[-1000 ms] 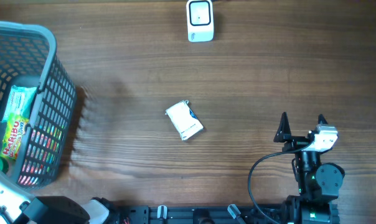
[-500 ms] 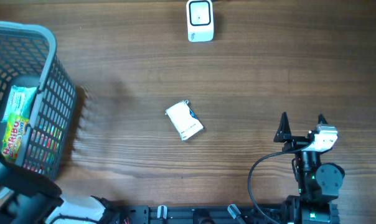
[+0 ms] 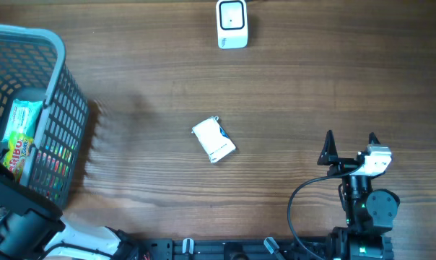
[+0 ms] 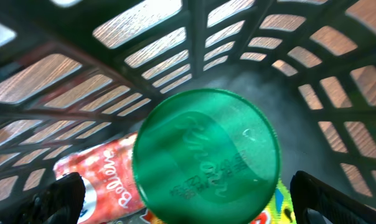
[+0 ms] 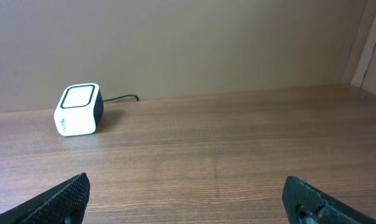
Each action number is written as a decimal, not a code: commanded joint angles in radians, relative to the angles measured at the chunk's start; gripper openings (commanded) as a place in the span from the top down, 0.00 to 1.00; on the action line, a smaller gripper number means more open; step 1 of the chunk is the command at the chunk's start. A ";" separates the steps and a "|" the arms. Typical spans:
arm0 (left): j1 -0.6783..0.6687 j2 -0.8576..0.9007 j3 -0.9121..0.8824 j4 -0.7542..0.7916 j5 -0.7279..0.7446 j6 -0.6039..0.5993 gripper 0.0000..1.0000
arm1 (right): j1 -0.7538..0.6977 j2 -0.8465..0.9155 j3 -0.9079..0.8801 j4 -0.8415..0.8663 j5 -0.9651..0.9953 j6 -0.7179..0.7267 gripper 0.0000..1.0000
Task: Scan the item barcode
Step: 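Reach the left gripper into the basket and grasp the green-lidded jar, then carry the green jar past the scanner and set it beside the white pack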
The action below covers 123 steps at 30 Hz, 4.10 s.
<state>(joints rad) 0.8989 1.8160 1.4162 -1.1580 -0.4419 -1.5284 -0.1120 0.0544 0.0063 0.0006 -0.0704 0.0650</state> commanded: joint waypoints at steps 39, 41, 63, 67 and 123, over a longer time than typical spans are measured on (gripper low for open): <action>-0.241 -0.234 0.346 -0.032 0.130 0.398 0.43 | 0.003 -0.003 -0.001 0.003 -0.007 -0.012 0.00; -0.268 -0.330 0.349 -0.028 0.210 0.423 0.43 | 0.003 -0.003 -0.001 0.003 -0.007 -0.012 0.00; -1.217 -0.288 0.348 -0.222 0.319 0.425 0.42 | 0.003 -0.003 -0.001 0.003 -0.007 -0.012 0.01; -1.252 -0.170 0.348 -0.235 0.302 0.421 0.42 | 0.003 -0.003 -0.001 0.003 -0.007 -0.012 0.00; -1.723 0.118 1.031 -0.106 -0.338 0.617 0.00 | 0.003 -0.003 -0.001 0.003 -0.007 -0.013 0.00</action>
<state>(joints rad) -0.8299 2.0563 2.2993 -1.3121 -0.4465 -1.2808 -0.1120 0.0544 0.0063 0.0006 -0.0704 0.0650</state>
